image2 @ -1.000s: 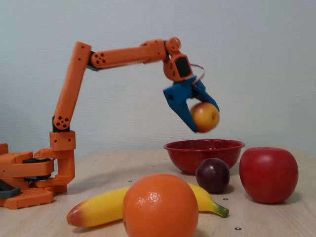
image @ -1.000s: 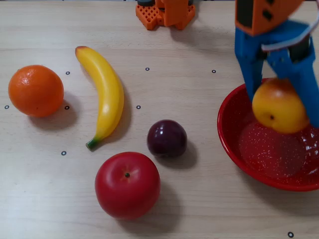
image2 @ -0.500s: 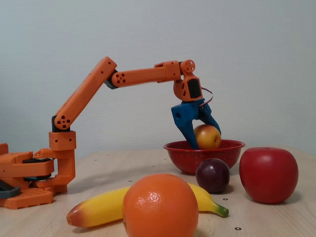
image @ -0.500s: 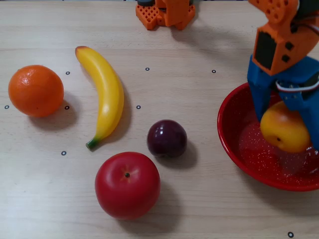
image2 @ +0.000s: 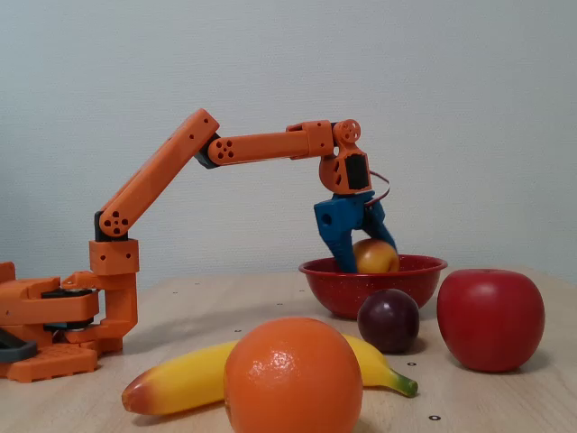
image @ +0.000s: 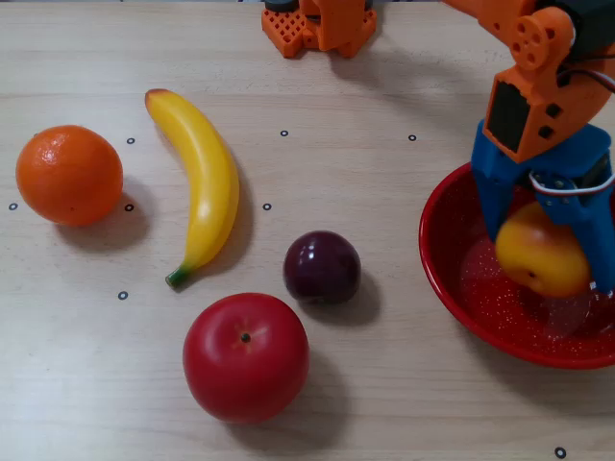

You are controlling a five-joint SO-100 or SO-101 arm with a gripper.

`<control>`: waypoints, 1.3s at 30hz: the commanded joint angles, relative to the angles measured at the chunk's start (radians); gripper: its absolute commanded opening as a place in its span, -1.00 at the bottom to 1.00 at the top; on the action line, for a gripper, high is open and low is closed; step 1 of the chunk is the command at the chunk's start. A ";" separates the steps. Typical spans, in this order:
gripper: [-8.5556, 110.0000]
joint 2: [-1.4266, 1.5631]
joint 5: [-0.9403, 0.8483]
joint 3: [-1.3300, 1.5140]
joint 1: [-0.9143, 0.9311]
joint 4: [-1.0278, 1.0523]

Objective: Put peach in the red bowl.

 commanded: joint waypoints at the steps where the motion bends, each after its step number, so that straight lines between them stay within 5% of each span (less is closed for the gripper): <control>1: -0.07 0.086 -0.029 -0.029 -0.012 0.008; 21: -0.05 0.331 -0.048 0.025 0.020 0.048; 30: -0.40 0.580 -0.046 0.103 0.075 0.110; 35: -0.86 0.690 -0.044 0.172 0.120 0.124; 39: -0.86 0.799 -0.038 0.276 0.146 0.123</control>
